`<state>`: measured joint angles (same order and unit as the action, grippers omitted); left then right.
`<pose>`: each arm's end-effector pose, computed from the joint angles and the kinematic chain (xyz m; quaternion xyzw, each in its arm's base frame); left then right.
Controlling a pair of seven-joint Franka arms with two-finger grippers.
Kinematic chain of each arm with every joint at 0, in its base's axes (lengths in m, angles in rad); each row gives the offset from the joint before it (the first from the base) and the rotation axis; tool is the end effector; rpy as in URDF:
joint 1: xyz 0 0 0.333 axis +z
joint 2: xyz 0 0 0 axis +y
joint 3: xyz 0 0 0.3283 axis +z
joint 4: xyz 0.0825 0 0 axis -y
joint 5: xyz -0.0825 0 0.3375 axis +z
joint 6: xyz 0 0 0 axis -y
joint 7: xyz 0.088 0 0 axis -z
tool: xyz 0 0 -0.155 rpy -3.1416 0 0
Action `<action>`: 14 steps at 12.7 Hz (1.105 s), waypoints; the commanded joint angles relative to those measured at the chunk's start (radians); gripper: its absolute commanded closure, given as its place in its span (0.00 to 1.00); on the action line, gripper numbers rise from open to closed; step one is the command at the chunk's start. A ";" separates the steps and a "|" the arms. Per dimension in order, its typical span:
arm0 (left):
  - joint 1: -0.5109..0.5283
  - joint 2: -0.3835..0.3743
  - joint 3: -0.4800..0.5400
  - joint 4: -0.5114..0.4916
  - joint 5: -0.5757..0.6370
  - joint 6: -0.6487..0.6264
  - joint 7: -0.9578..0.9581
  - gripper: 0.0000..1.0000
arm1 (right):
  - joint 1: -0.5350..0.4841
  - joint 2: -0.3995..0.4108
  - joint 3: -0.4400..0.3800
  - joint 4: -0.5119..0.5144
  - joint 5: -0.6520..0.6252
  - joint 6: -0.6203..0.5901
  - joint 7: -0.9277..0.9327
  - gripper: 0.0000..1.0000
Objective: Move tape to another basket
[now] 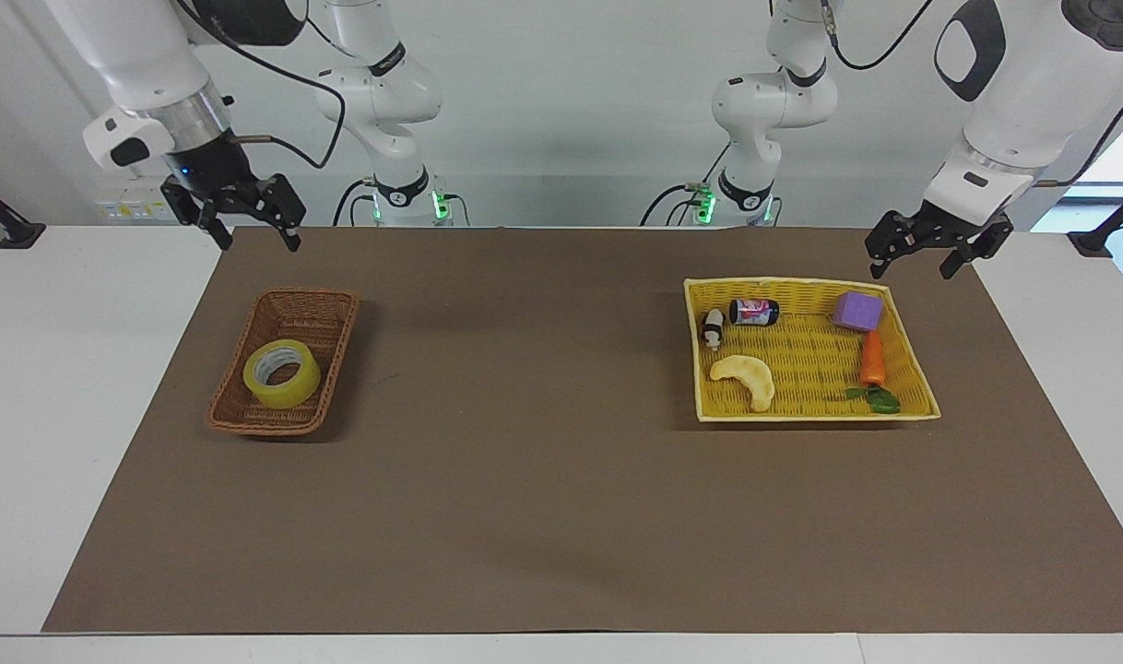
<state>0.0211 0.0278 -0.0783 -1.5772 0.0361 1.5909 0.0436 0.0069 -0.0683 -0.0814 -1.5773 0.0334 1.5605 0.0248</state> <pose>0.5170 -0.0235 0.5737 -0.9985 0.0509 0.0069 0.0170 0.4865 -0.0326 0.6191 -0.9983 0.0490 -0.0261 0.0188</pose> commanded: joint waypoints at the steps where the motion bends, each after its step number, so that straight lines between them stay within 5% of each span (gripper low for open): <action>1: 0.010 -0.005 -0.006 0.005 0.013 -0.020 0.010 0.00 | 0.001 0.012 0.018 0.014 -0.079 -0.031 0.015 0.00; 9: 0.008 -0.005 0.003 0.039 -0.044 -0.085 0.019 0.00 | -0.002 0.004 0.019 -0.001 -0.078 -0.020 0.007 0.00; 12: 0.008 -0.008 0.002 0.039 -0.047 -0.082 0.018 0.00 | -0.001 0.012 0.022 0.055 -0.072 -0.155 -0.002 0.00; 14: 0.011 -0.011 -0.001 0.036 -0.048 -0.075 0.015 0.00 | 0.001 0.005 0.025 0.046 -0.066 -0.143 -0.020 0.00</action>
<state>0.0211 0.0265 -0.0758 -1.5502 0.0058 1.5330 0.0446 0.0090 -0.0604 -0.0648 -1.5414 -0.0234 1.4314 0.0234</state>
